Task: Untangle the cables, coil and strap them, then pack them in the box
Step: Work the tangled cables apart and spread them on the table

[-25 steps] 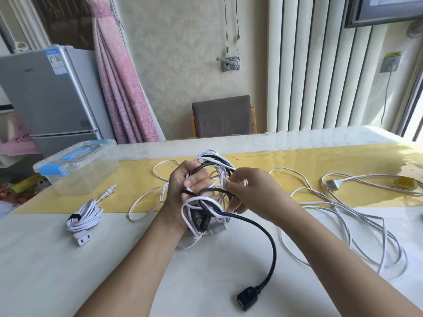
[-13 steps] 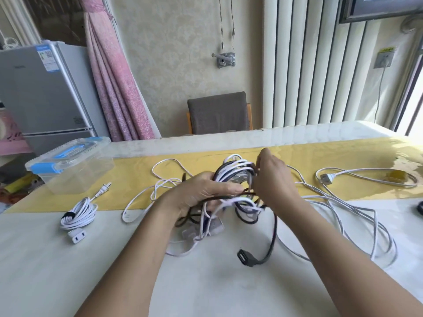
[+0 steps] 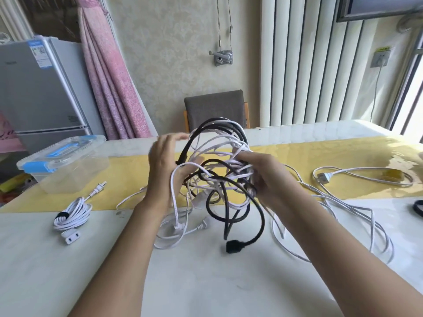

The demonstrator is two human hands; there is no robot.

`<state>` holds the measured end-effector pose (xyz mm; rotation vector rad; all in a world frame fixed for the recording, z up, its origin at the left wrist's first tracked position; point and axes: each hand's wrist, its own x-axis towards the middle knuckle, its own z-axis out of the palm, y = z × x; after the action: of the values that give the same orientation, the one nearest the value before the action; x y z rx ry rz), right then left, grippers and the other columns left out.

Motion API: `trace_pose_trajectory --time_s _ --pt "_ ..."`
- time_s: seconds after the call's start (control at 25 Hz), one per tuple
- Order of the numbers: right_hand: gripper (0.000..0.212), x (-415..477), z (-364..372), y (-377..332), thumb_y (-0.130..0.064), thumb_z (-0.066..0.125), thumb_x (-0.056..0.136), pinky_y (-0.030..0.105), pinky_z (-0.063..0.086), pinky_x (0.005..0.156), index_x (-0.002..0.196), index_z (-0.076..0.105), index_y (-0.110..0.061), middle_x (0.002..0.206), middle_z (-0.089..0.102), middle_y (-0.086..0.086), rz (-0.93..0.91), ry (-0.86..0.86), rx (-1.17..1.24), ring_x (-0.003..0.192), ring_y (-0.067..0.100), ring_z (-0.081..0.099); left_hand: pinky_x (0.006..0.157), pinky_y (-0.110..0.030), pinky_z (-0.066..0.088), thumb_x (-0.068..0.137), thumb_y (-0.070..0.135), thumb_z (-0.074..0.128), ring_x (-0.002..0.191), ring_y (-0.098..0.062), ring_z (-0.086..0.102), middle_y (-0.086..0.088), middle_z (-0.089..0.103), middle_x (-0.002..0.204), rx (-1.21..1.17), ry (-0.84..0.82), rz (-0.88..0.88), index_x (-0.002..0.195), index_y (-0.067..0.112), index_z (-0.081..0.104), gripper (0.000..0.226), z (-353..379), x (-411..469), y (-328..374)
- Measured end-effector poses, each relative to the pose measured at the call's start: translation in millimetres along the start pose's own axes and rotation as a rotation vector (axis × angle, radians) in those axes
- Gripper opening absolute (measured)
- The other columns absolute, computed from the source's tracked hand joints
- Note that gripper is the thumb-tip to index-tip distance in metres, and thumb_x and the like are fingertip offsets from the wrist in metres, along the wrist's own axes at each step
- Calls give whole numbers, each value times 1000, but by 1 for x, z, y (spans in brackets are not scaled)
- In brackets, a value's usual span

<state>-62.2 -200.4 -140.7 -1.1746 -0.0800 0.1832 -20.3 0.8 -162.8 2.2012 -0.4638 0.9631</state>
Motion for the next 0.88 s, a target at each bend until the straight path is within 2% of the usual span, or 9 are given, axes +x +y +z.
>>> trace_pose_trajectory --time_s 0.12,0.2,0.28,0.36,0.44,0.56,0.64,0.72,0.88 --pt "15 2 -5 -2 -9 49 80 24 31 47 67 56 -11 58 47 5 -1 -47 125 51 19 42 88 -25 50 64 50 76 98 -5 63 12 70 101 -428 -357 -266 102 27 65 46 -19 6 6" --pt "25 -3 -7 -6 -10 48 80 28 25 47 54 50 -11 52 44 6 -67 74 -58 48 19 38 106 -30 41 73 21 62 113 -5 58 10 67 113 -568 -234 -266 110 26 63 37 -31 9 16" --pt "33 -6 -5 -5 -18 52 85 28 28 48 52 51 -12 51 48 4 -152 185 -333 46 16 41 110 -28 34 79 11 49 124 -7 51 6 62 121 -650 -78 -168 114 20 60 38 -33 6 47" --pt "43 -6 2 1 -29 54 88 26 31 49 48 48 -13 46 46 -3 -255 204 -605 43 12 37 111 -27 30 80 16 50 131 -10 43 1 54 132 -396 -108 72 123 13 56 44 -17 -4 78" --pt "48 -4 5 6 -38 58 88 28 28 50 50 45 -11 45 36 -4 -313 141 -735 46 12 31 114 -40 24 74 17 50 134 -15 37 -2 48 139 -1 -150 281 129 12 52 55 3 -12 81" --pt "53 -9 1 2 -42 63 87 26 27 48 58 55 1 50 40 0 -365 -86 -827 48 10 33 111 -44 27 68 1 54 120 -16 47 1 57 125 118 -101 234 123 14 57 56 -2 -5 61" --pt "41 -16 1 -2 -35 70 83 25 29 48 66 64 1 50 47 1 -379 -227 -898 48 11 36 93 -26 41 70 -4 53 98 -15 57 3 63 102 -33 -89 178 104 12 65 40 -15 -3 57" --pt "35 -18 0 -4 -28 78 77 23 28 46 64 59 -1 50 42 -3 -370 -297 -960 47 10 33 69 -22 42 71 -2 50 75 -14 58 2 64 79 -151 -179 91 83 14 67 26 -25 -5 58" --pt "33 -7 -17 -12 -37 86 63 17 30 51 67 58 -20 61 47 -11 -583 -63 -1190 52 7 40 47 -22 30 62 9 43 48 -14 43 -10 51 51 -390 -518 -239 61 7 64 21 -34 -3 65"
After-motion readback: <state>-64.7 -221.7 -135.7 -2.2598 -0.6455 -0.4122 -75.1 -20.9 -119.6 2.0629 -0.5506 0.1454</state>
